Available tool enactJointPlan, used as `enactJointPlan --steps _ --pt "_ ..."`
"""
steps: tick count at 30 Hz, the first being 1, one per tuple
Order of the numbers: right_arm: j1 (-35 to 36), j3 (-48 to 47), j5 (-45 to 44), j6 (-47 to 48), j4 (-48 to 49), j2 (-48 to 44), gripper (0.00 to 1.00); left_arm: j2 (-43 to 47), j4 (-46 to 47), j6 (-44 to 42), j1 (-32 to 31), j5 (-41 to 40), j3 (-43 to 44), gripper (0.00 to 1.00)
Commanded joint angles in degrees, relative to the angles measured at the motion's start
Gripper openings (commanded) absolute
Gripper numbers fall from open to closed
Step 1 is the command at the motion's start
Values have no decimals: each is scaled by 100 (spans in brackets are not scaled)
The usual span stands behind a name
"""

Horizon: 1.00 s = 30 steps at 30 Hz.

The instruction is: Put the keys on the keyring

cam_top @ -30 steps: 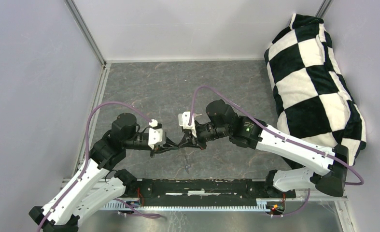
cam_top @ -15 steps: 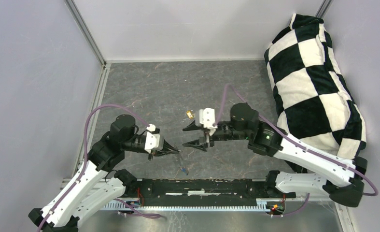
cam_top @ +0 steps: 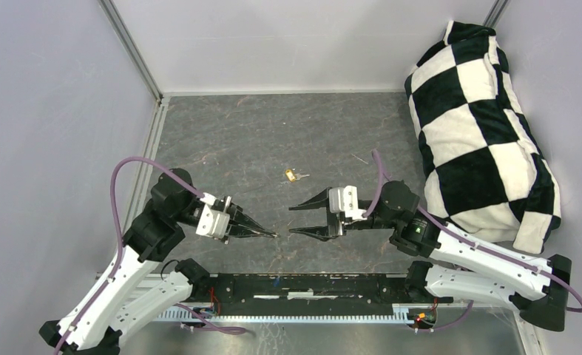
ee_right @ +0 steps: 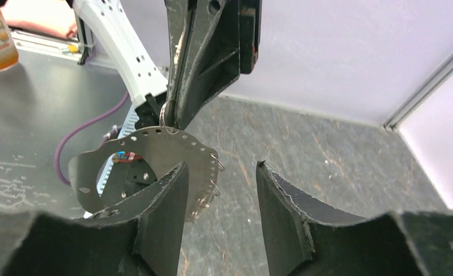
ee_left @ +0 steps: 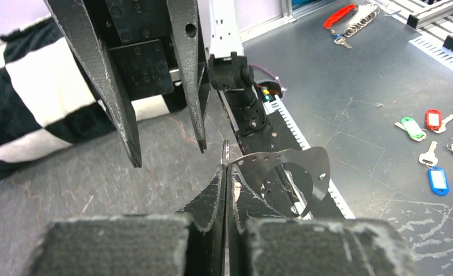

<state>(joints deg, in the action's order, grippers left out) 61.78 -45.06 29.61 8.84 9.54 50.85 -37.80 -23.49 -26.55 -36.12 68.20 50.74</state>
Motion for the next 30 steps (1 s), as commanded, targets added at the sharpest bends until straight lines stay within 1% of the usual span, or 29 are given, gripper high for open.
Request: enactJointPlan --steps 1,6,10,15,18,25,30 --pt "17 -30 333 -172 858 -8 53 -64 548 283 -9 523 356 2" --pt "91 126 397 -216 1261 -162 52 -42 648 315 -9 597 453 2" --pt "225 120 442 -174 1347 -107 52 -20 902 515 -9 555 439 2" --pt "390 38 499 -65 1331 42 52 105 1389 958 -9 142 251 2" --pt "463 -49 415 -27 1342 138 50 159 1484 1060 -9 -42 169 2" --pt "589 -73 117 -269 1781 326 41 251 1468 1081 -9 -190 61 2" --pt "637 143 -240 -462 2208 228 42 337 1469 1081 -9 -249 -26 2"
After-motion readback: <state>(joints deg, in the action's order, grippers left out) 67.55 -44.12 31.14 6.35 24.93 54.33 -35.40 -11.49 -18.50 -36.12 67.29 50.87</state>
